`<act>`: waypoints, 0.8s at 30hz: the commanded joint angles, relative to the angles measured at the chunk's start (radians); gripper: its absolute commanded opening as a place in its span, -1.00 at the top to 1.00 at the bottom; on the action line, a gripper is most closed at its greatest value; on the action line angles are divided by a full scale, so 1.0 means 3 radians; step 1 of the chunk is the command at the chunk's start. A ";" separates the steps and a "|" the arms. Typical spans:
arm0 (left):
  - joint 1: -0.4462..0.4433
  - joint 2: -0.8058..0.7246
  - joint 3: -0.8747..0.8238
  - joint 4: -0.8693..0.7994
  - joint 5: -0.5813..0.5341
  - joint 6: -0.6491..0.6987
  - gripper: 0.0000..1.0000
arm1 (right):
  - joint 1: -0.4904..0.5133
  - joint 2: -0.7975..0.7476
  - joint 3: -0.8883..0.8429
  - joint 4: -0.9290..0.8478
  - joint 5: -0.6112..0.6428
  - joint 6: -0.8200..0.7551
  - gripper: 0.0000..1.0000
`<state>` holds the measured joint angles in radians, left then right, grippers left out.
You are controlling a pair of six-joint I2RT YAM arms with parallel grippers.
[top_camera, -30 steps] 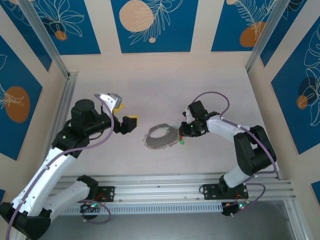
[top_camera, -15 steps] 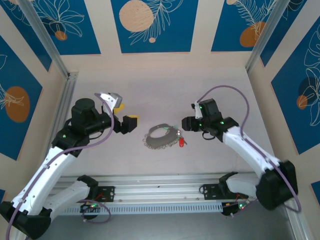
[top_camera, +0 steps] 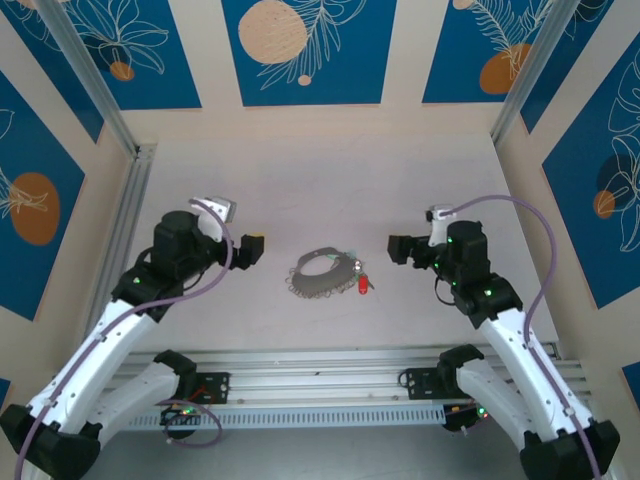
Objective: Put the keys on the keyring
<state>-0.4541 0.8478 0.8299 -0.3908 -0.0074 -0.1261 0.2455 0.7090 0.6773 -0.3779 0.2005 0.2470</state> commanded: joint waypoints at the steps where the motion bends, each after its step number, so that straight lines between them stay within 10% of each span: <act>1: 0.0072 0.0106 -0.0384 0.0356 -0.1070 -0.0022 -1.00 | -0.0374 -0.0185 -0.0205 0.0417 0.0076 0.0167 -0.99; 4: 0.0140 0.0315 -0.0696 0.1041 -0.1472 0.0165 -1.00 | -0.0668 -0.0157 -0.0546 0.0965 0.0328 0.0308 -0.99; 9: 0.0330 0.0873 -0.1142 0.2292 -0.1797 0.0517 -1.00 | -0.1126 0.0269 -0.1040 0.1989 -0.0643 0.0110 -0.99; 17: 0.0769 0.1963 -0.1357 0.3784 -0.1613 0.0688 -1.00 | -0.1389 0.1235 -0.1487 0.3586 -0.0832 0.0041 -0.99; 24: 0.1073 0.2254 -0.1291 0.3940 -0.1155 0.0498 -1.00 | -0.1265 0.2121 -0.1283 0.4185 -0.0790 -0.0096 -0.98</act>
<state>-0.1696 1.5208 0.4404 0.6689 -0.4244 0.0517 -0.1474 1.2980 0.2485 0.7334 -0.0269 0.2577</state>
